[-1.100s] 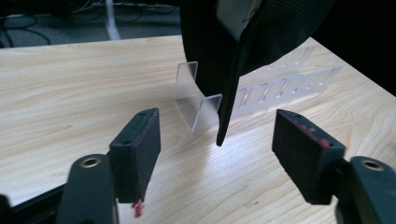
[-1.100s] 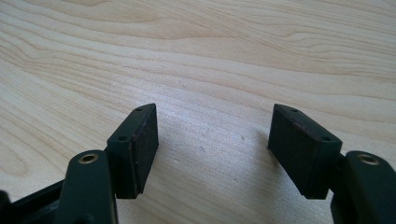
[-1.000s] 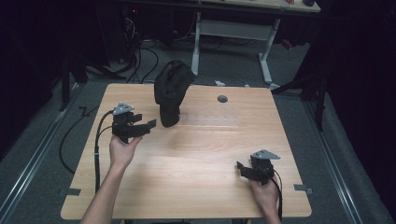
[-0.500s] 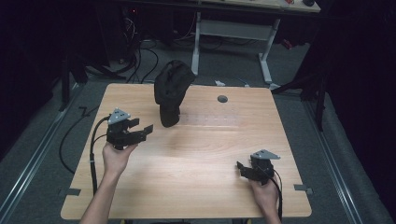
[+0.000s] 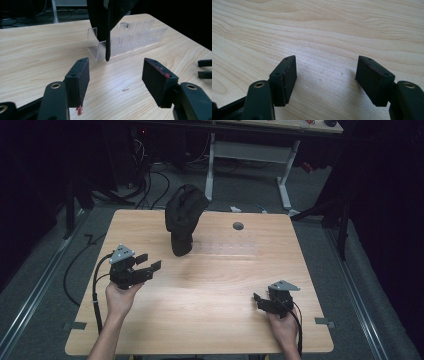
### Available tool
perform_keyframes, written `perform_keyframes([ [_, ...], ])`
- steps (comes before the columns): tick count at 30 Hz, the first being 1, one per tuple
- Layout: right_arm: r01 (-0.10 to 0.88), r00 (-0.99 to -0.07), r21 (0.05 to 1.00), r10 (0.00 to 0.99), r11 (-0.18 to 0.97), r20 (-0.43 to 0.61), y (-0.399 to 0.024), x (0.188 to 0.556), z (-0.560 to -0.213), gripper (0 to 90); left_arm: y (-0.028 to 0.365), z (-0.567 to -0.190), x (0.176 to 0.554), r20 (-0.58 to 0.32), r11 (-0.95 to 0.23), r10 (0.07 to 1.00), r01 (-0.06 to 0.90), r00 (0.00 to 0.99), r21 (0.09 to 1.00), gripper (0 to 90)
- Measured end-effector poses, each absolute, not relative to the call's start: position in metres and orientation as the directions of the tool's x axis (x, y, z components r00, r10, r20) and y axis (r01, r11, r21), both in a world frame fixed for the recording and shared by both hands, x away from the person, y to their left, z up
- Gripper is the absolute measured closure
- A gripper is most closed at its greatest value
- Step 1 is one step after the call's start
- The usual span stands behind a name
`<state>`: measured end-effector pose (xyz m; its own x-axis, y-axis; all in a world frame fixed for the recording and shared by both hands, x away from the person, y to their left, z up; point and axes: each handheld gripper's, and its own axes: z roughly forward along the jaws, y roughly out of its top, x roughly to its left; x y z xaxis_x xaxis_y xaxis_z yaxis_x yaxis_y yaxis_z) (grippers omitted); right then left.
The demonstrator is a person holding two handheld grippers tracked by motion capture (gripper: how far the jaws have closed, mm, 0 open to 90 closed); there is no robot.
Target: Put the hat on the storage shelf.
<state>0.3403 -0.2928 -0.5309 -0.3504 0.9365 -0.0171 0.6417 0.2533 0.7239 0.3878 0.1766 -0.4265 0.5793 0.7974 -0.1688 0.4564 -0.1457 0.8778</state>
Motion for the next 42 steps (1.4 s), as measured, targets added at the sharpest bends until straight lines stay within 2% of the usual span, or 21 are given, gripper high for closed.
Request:
perform_keyframes([
  [24,0.642,-0.350,0.724,0.937,0.253,-0.017,-0.293,0.340,-0.531,33.3,0.182,-0.449,0.365,-0.184,-0.145,0.800,0.482,0.571,0.864,40.4],
  [42,0.642,-0.350,0.724,0.937,0.253,-0.018,-0.293,0.340,-0.531,33.3,0.178,-0.481,0.356,-0.200,-0.149,0.813,0.529,0.546,0.836,39.5],
])
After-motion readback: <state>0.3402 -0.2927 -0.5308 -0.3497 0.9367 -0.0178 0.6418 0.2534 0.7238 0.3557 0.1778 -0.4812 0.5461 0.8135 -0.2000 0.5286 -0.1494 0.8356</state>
